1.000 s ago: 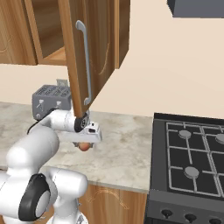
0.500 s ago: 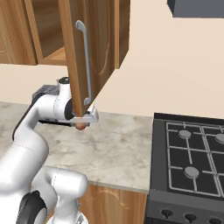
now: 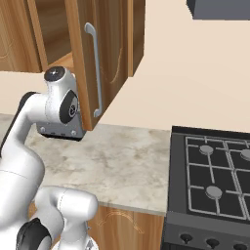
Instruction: Pick the peach from the counter and place it in the cabinet. Then close the cabinet.
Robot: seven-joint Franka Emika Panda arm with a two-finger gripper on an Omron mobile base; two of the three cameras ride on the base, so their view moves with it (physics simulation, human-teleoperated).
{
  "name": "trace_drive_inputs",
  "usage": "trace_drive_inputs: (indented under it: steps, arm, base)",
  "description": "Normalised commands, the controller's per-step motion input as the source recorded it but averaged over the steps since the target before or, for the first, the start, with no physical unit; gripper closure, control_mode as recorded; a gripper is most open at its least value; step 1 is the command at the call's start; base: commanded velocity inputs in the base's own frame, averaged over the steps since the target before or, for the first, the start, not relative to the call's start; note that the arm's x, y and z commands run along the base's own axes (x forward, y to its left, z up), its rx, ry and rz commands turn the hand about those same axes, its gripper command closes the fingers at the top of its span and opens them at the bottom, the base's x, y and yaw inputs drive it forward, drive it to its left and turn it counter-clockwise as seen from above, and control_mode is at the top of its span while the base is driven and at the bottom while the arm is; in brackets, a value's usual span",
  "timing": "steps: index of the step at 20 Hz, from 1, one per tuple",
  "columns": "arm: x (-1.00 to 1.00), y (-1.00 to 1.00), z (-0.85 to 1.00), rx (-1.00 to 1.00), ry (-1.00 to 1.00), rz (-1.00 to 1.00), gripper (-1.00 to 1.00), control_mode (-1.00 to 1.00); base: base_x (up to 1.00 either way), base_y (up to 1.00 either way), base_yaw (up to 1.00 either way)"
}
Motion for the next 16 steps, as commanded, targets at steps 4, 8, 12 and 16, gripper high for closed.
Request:
trace_drive_inputs:
  steps: [4, 8, 12, 16]
  arm:
    - [0.0, 0.03, 1.0, -0.08, -0.48, -0.03, 1.0, -1.0]
    - [0.03, 0.0, 1.0, -0.02, -0.3, -0.05, 1.0, -1.0]
    - [0.33, 0.0, 1.0, 0.0, -0.23, -0.03, 1.0, -1.0]
    - [0.41, 0.0, 0.92, 0.0, -0.06, -0.04, 1.0, -1.0]
  base:
    - [0.0, 0.0, 0.0]
    - [0.0, 0.0, 0.0]
    - [0.0, 0.0, 0.0]
    - [0.0, 0.0, 0.0]
